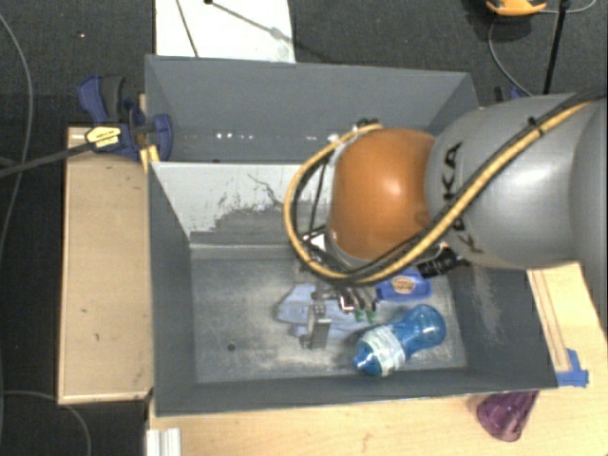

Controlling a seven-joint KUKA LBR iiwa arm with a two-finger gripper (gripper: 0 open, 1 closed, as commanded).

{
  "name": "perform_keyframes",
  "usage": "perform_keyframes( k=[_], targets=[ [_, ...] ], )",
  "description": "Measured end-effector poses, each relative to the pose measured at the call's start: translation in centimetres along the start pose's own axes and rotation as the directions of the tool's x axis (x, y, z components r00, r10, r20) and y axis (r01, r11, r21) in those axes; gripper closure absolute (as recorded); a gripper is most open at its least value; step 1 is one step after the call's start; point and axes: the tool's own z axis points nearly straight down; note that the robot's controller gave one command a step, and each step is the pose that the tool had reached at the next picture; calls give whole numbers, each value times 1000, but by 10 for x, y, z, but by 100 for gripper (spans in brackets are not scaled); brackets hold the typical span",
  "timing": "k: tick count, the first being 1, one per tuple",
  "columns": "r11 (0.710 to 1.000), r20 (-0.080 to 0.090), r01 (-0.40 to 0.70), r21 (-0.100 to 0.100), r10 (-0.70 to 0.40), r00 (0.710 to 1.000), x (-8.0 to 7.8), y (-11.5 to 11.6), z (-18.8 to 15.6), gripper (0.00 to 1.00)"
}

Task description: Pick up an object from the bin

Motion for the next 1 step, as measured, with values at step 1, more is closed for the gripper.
perform_keyframes(
  k=[1],
  targets=[
    [1000, 8, -5, -1, 5, 1000, -2, -1, -5, 0]
  ],
)
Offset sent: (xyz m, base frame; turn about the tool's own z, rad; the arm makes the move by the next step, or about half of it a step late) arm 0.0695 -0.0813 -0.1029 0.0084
